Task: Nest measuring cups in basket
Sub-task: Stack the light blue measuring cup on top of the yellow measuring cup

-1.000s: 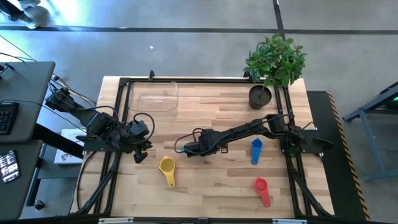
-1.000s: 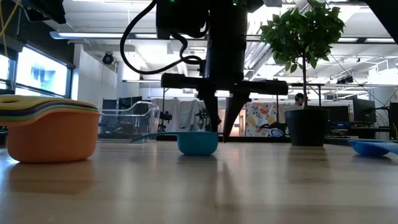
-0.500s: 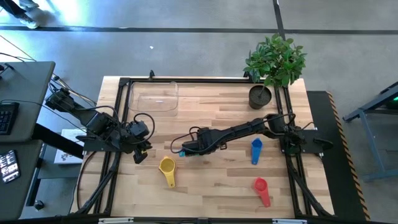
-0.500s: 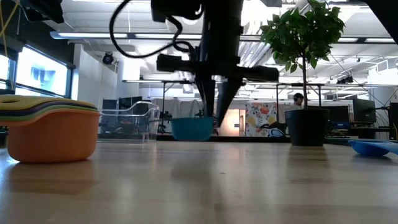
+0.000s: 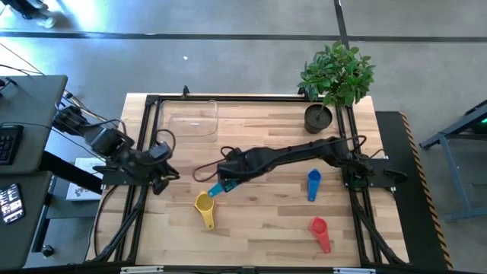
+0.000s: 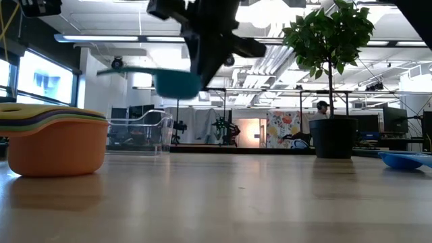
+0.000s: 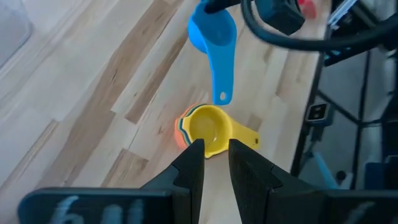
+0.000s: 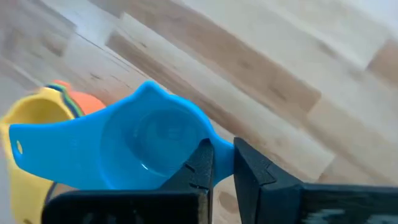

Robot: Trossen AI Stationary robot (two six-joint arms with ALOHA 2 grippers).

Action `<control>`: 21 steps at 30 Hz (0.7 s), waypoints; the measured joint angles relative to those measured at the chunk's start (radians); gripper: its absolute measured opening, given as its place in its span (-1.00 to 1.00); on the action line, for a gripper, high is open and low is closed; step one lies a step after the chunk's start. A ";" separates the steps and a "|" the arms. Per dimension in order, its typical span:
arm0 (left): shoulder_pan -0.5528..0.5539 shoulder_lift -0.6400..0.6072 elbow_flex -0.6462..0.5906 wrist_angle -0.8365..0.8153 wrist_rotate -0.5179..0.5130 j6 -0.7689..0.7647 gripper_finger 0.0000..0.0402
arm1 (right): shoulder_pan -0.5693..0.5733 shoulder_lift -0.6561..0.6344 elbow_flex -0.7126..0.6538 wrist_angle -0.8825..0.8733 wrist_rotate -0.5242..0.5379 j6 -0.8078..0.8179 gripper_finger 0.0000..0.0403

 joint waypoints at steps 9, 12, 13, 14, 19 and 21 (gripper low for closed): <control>0.000 -0.103 0.000 0.000 -0.056 -0.110 -0.69 | -0.070 -0.001 0.126 0.023 -0.036 -0.321 -0.91; 0.000 -0.137 0.000 -0.001 -0.097 -0.153 -0.69 | -0.094 -0.001 0.136 0.088 -0.102 -0.428 -0.91; 0.000 -0.148 0.000 -0.001 -0.111 -0.166 -0.69 | -0.100 -0.001 0.136 0.114 -0.125 -0.460 -0.91; 0.000 -0.161 0.000 -0.001 -0.129 -0.179 -0.69 | -0.105 -0.001 0.136 0.138 -0.149 -0.490 -0.91; 0.000 -0.223 0.000 -0.001 -0.224 -0.257 -0.69 | -0.109 -0.001 0.136 0.246 -0.231 -0.639 -0.91; 0.000 -0.247 0.000 -0.001 -0.261 -0.281 -0.69 | -0.106 -0.001 0.136 0.271 -0.243 -0.699 -0.91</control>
